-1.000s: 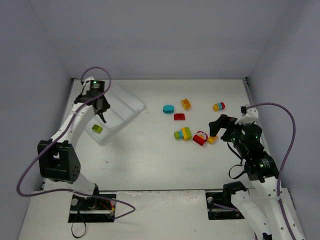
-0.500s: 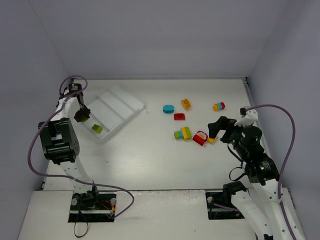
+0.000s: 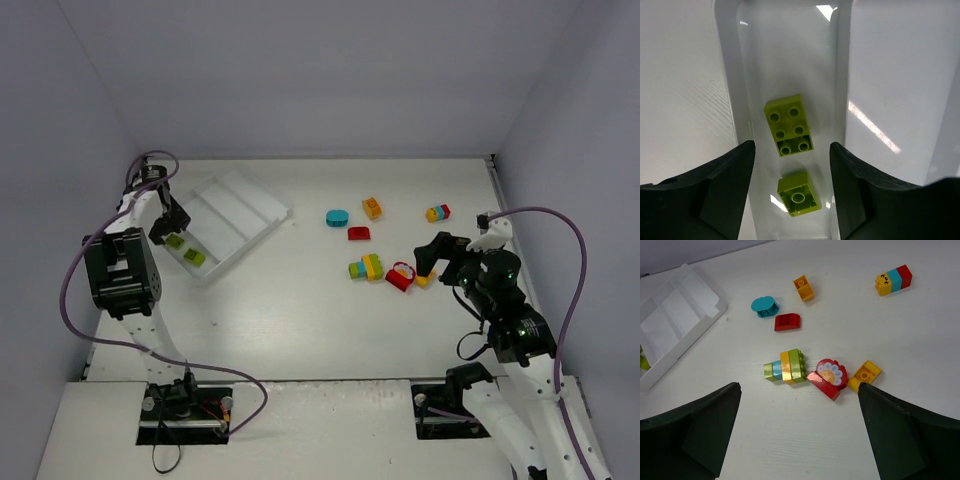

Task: Sort the legos into containers by color

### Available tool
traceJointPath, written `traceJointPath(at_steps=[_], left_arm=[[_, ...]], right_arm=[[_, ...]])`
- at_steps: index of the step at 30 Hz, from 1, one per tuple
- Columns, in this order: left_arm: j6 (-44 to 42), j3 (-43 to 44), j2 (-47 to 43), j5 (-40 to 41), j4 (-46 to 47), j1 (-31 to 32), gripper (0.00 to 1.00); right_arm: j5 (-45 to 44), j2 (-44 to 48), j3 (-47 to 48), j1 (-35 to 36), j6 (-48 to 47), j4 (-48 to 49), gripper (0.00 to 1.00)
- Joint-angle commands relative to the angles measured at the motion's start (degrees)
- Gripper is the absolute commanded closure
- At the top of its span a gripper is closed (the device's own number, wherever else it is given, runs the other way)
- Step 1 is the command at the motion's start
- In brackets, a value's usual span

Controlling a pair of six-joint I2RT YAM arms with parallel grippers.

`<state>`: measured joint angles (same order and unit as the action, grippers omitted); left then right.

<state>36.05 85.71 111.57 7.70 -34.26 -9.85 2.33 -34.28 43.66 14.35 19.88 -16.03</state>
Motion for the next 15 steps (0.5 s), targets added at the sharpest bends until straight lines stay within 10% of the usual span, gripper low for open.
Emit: traceJointPath(at_steps=[1, 15], left_arm=[[-0.19, 1.21, -7.84, -2.16, 0.86, 1.14, 0.44], [-15.04, 10.08, -5.67, -9.01, 8.23, 30.31, 0.31]], right_arm=[[-1.01, -0.79, 0.20, 0.33, -0.19, 3.64, 0.00], [-0.83, -0.44, 0.11, 0.42, -0.28, 3.55, 0.00]])
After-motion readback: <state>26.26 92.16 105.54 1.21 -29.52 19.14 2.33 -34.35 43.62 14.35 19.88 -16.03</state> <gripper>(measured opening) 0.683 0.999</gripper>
